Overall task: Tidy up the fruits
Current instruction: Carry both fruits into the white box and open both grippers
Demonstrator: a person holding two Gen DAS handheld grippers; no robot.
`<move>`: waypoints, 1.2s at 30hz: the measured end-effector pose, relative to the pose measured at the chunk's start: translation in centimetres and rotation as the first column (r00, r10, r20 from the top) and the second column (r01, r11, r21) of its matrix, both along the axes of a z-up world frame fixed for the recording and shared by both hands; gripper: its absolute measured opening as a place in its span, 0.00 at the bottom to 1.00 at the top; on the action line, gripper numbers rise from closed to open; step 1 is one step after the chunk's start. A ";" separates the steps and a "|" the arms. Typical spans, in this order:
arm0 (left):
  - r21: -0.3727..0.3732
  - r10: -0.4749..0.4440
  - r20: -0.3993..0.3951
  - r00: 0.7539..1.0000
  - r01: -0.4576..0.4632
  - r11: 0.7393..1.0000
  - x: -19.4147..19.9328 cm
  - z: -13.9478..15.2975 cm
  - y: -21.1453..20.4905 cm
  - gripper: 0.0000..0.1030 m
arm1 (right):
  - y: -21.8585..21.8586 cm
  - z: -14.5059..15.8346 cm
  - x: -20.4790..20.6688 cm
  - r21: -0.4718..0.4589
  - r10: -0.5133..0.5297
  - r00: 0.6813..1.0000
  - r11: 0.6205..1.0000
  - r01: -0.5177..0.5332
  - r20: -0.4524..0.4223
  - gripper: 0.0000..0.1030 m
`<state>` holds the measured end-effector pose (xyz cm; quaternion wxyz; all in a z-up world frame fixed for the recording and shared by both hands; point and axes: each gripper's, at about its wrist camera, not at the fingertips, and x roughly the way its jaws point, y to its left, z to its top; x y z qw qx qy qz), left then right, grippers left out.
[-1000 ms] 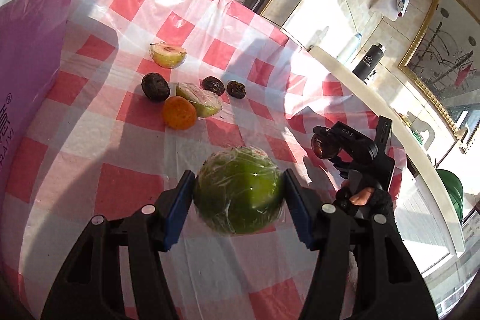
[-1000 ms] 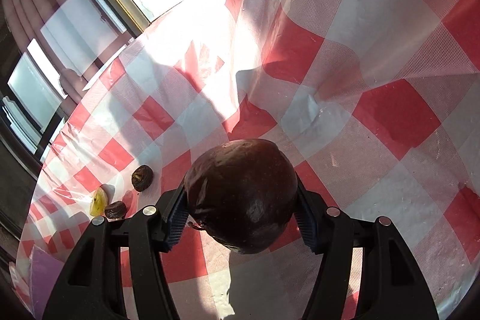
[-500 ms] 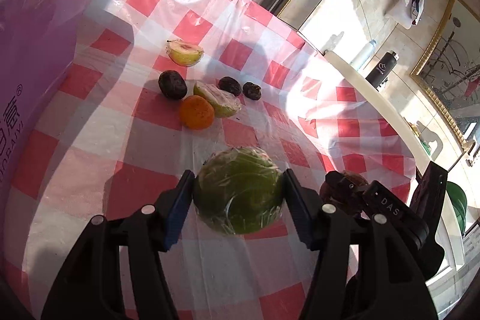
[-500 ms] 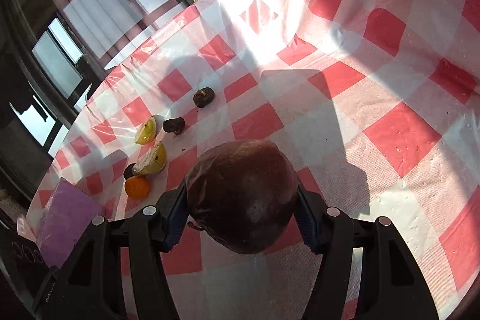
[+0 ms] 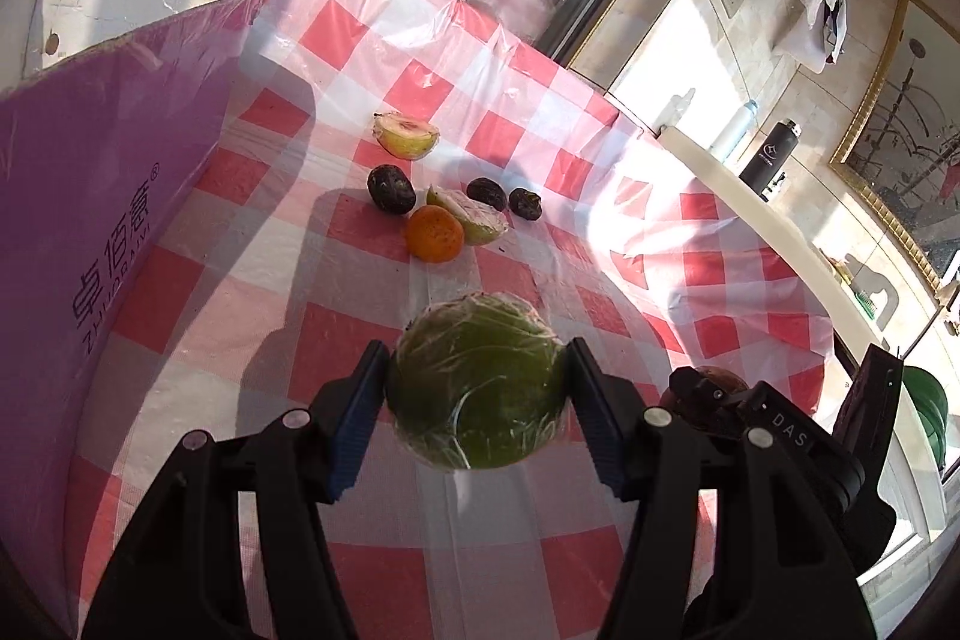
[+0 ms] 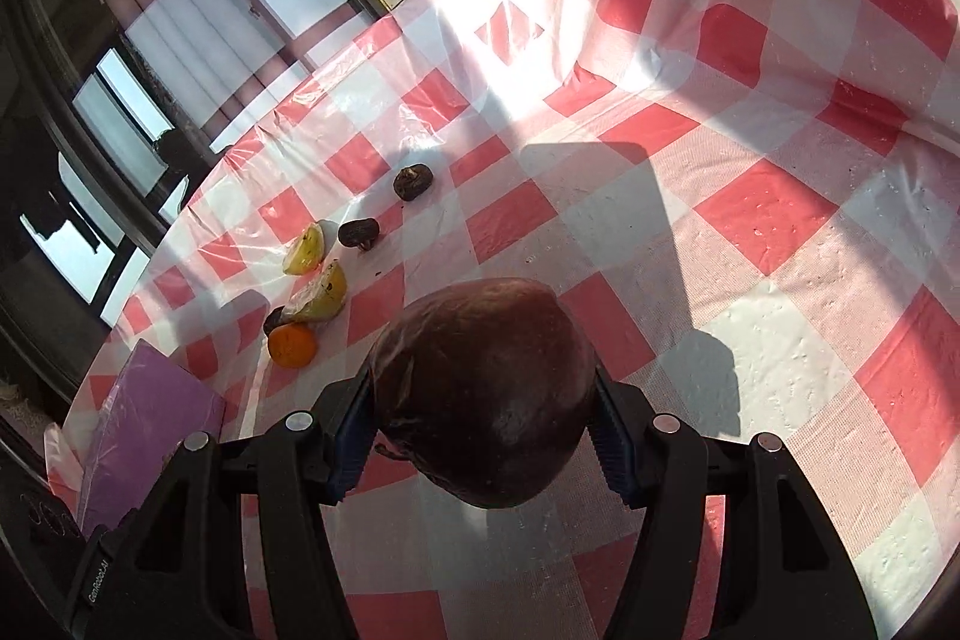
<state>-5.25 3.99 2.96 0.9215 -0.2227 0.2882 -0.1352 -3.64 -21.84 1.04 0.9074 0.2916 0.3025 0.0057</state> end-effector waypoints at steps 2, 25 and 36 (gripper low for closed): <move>0.021 0.007 0.030 1.000 -0.007 1.000 -2.0 0.5 0.9 0.58 | 0.6 0.2 -1.1 0.000 0.012 1.000 1.000 -0.012 0.018 0.59; 0.088 0.159 0.299 0.941 -0.193 0.977 -12.5 12.8 10.8 0.58 | 16.7 9.7 -5.3 -0.117 0.429 0.871 0.903 -0.413 0.239 0.59; 0.372 0.373 0.044 0.927 -0.361 0.855 -9.0 10.0 20.4 0.58 | 29.0 11.3 -5.0 -0.332 0.674 0.715 0.728 -0.600 0.187 0.59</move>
